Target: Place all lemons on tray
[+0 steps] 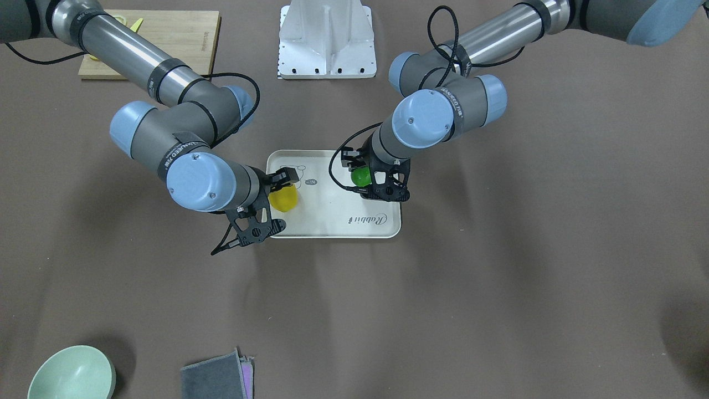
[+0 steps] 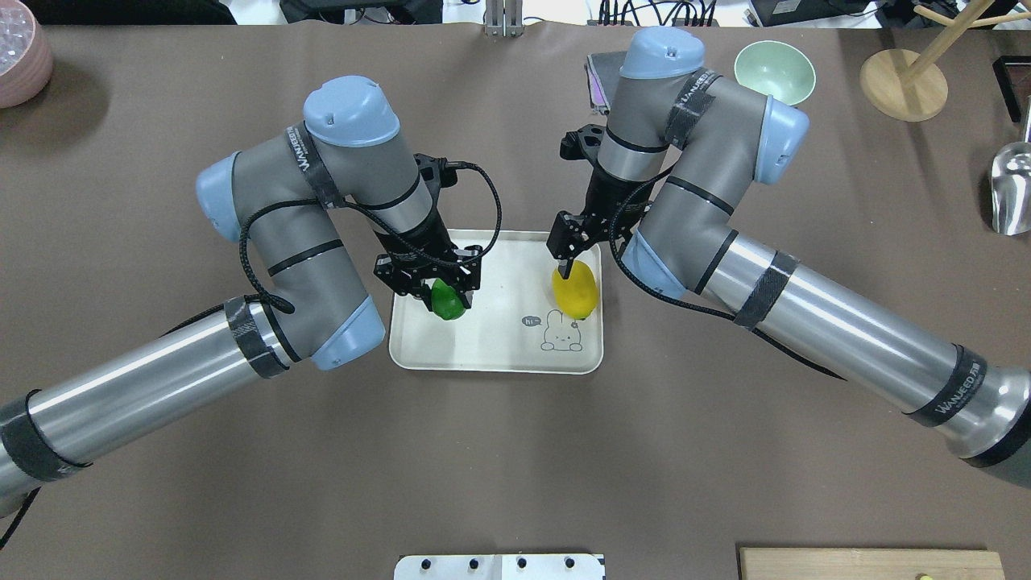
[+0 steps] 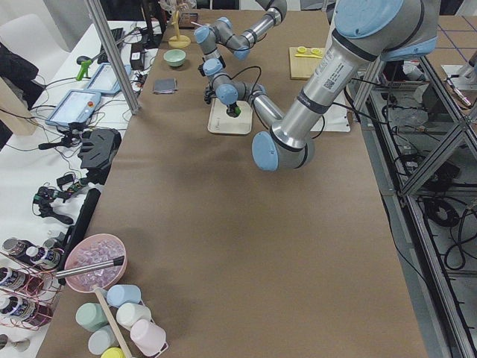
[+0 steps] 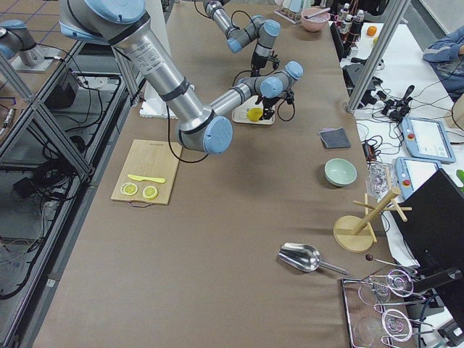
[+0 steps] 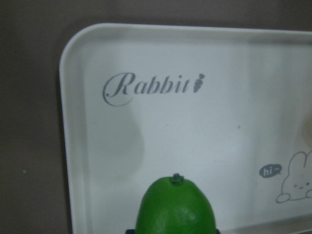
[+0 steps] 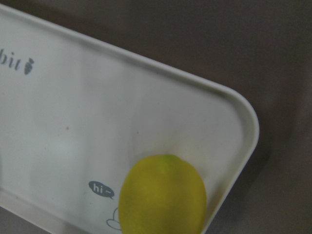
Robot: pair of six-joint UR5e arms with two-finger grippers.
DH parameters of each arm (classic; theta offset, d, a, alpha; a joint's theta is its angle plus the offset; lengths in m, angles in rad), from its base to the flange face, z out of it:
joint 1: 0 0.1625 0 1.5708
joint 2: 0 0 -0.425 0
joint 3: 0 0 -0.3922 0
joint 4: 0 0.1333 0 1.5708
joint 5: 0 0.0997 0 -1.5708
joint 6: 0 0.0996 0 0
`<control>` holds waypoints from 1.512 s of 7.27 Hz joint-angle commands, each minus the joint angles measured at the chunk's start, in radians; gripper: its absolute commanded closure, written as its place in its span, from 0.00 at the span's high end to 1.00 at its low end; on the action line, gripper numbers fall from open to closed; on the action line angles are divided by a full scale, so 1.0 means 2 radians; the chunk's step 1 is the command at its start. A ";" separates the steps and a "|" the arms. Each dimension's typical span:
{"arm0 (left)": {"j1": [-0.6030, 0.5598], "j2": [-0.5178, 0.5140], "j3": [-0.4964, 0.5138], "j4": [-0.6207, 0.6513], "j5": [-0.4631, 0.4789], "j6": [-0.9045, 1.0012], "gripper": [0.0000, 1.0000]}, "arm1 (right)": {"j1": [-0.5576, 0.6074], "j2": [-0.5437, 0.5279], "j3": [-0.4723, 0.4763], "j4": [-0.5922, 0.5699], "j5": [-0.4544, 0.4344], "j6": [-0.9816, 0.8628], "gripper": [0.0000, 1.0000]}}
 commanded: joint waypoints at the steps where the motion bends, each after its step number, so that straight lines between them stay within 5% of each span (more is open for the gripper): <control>1: 0.010 -0.011 0.011 -0.010 0.020 -0.004 0.00 | 0.037 -0.045 0.031 0.021 -0.001 -0.017 1.00; 2: 0.012 -0.008 0.012 -0.022 0.036 0.001 0.00 | 0.061 -0.062 0.033 0.044 0.001 -0.031 1.00; 3: 0.012 0.003 0.013 -0.048 0.054 0.003 0.73 | 0.070 -0.075 0.050 0.045 0.004 -0.064 1.00; 4: 0.012 0.012 0.009 -0.057 0.056 0.006 0.98 | 0.083 -0.107 0.072 0.045 0.010 -0.093 0.99; 6: -0.013 0.024 -0.008 -0.022 0.065 0.002 0.98 | 0.111 -0.190 0.139 0.045 0.028 -0.106 0.99; 7: -0.033 0.045 -0.056 0.033 0.066 0.003 0.98 | 0.119 -0.229 0.179 0.044 0.030 -0.105 0.99; 9: -0.084 0.101 -0.150 0.115 0.072 0.008 0.98 | 0.151 -0.299 0.238 0.044 0.003 -0.108 0.99; 11: -0.153 0.186 -0.188 0.120 0.089 0.121 0.98 | 0.206 -0.341 0.243 0.044 -0.047 -0.123 0.99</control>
